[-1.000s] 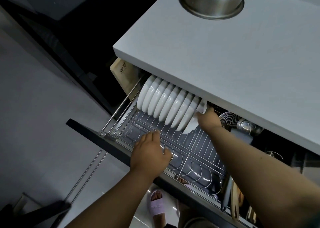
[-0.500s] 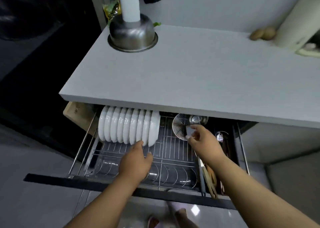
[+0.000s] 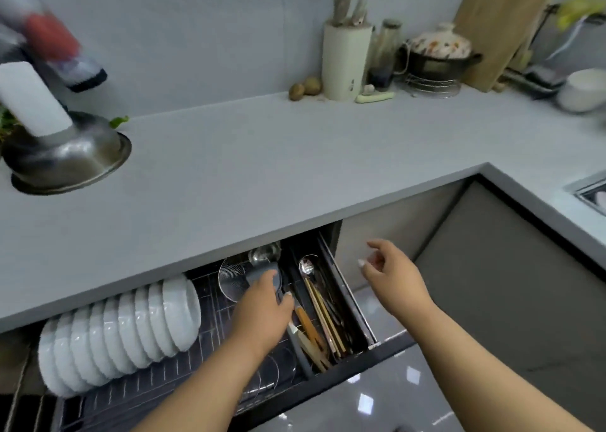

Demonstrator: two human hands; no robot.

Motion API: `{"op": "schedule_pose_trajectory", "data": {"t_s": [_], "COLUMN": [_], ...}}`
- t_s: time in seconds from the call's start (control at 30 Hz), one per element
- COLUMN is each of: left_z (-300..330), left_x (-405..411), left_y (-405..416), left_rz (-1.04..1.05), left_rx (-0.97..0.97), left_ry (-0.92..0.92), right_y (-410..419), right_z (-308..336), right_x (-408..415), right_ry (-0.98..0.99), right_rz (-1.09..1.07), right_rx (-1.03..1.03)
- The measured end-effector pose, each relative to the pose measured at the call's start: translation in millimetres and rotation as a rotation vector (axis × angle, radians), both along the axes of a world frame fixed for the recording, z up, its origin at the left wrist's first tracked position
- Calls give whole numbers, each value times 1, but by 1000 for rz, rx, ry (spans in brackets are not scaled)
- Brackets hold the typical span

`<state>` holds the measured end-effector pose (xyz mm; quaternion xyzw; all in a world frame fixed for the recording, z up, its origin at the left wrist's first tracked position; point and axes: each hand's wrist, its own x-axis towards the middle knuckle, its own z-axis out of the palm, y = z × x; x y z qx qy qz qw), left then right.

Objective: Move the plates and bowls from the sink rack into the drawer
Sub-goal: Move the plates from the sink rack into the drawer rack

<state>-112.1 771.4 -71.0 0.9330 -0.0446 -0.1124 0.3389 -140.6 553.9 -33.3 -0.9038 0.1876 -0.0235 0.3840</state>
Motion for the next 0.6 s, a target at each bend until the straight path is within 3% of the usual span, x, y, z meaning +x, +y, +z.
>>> {"op": "schedule_pose_trajectory", "data": {"t_s": [0.6], "left_z": [26], "left_x": [-12], "left_y": [-368], "left_rz": [-352], "left_rx": [7], "left_ry": [-50], "right_y": [-342], "right_z": [19], "right_x": [-90], "right_ry": [-37], "right_rz": [-378], "right_rx": [13]}}
